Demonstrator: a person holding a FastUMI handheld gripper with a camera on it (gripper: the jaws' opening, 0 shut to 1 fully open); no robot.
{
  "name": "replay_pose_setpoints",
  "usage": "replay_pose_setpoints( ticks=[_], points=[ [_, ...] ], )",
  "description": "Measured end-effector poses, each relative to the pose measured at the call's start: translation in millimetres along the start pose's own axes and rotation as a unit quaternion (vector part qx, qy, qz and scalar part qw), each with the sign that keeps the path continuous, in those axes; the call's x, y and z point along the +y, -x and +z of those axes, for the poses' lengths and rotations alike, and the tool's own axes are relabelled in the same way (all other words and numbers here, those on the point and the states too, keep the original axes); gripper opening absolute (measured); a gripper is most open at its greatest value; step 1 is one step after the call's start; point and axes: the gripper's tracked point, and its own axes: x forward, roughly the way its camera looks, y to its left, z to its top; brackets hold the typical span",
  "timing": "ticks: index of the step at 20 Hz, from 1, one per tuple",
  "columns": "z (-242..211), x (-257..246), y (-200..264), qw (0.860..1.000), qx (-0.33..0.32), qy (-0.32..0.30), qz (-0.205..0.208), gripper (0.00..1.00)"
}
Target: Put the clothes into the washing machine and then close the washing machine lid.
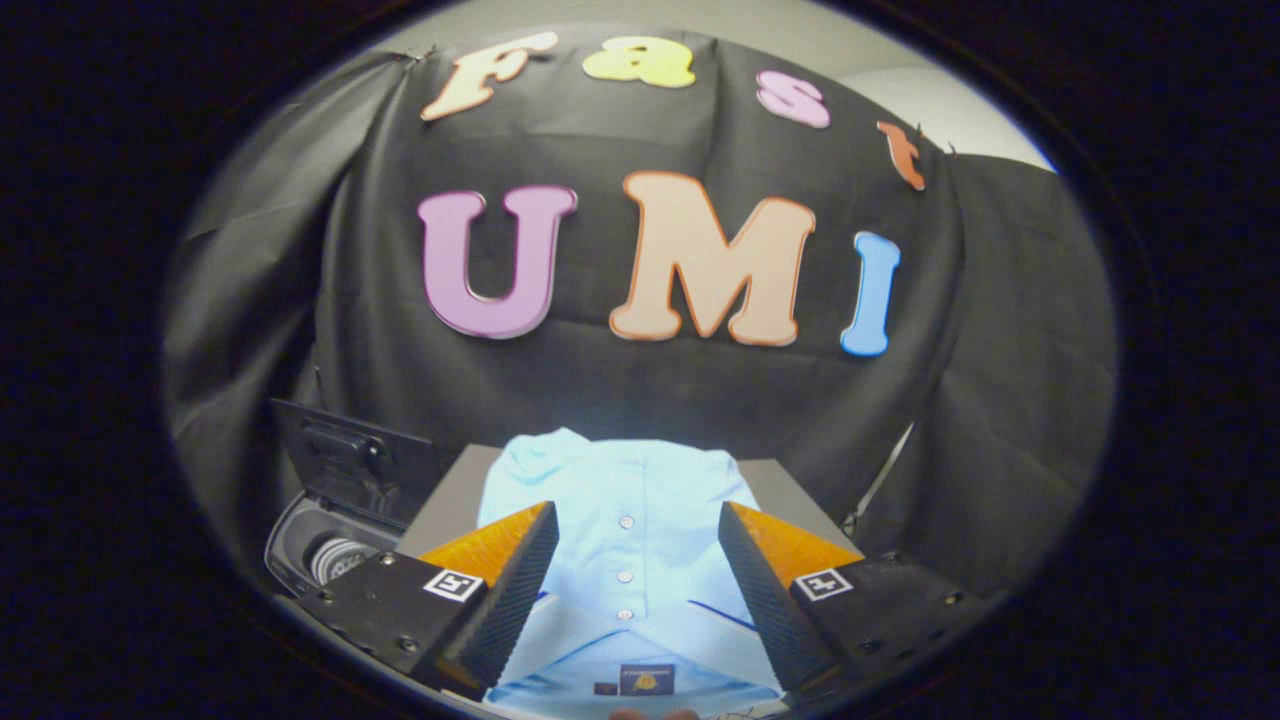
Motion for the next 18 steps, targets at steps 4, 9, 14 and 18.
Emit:
replay_pose_setpoints(
  ticks=[4,9,14,18],
  points=[
    [-16.5,18.7,-38.9,0.997,0.065,-0.043,0.031,0.98],
    [-42.3,15.7,-55.8,0.990,0.137,-0.021,0.013,0.95],
    [-47.1,13.8,-52.1,0.988,0.140,-0.066,0.012,0.54],
    [-34.7,12.6,-45.0,0.991,0.097,-0.084,0.023,0.16]
  ],
)
